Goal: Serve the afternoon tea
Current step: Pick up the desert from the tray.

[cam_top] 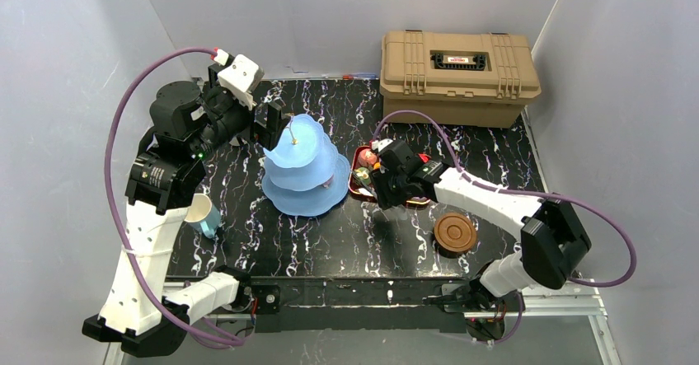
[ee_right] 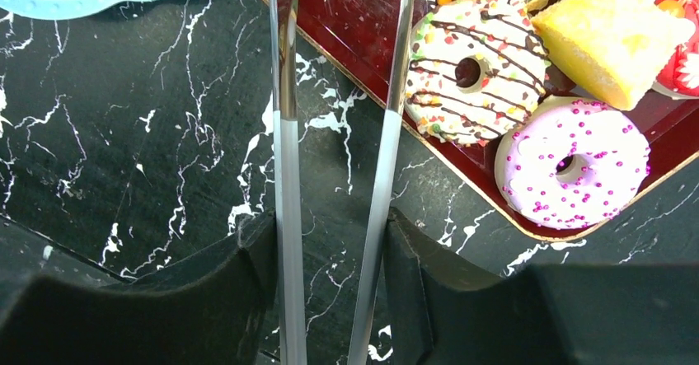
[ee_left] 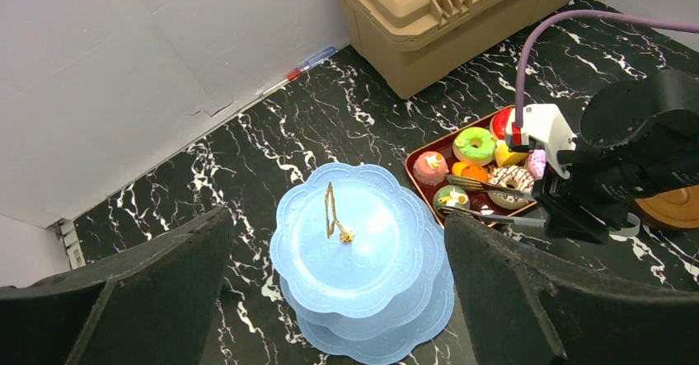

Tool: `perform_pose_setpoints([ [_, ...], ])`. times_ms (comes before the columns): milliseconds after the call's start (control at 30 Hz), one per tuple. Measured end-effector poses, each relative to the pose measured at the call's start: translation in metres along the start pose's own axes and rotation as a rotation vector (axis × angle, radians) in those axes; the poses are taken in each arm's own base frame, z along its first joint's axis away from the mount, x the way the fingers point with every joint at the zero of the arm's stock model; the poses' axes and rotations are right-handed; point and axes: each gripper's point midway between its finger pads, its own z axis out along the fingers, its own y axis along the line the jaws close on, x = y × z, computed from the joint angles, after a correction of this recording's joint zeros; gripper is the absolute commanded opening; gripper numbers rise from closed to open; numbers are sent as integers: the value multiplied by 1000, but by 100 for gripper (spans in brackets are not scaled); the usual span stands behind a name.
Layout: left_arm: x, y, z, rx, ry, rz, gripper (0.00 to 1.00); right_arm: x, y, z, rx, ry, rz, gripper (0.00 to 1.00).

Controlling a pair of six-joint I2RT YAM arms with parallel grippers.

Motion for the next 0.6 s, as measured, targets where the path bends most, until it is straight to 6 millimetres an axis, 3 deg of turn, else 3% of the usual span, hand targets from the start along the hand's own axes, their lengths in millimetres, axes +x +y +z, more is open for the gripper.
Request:
perform_pose_setpoints([
  [433,-1,-1,-1,2,-3,-7,98,-10,0,-5,11,88,-45,56],
  [600,-1,-1,-1,2,-4,-8,99,-7,-1,-2,17,108,-46,46],
])
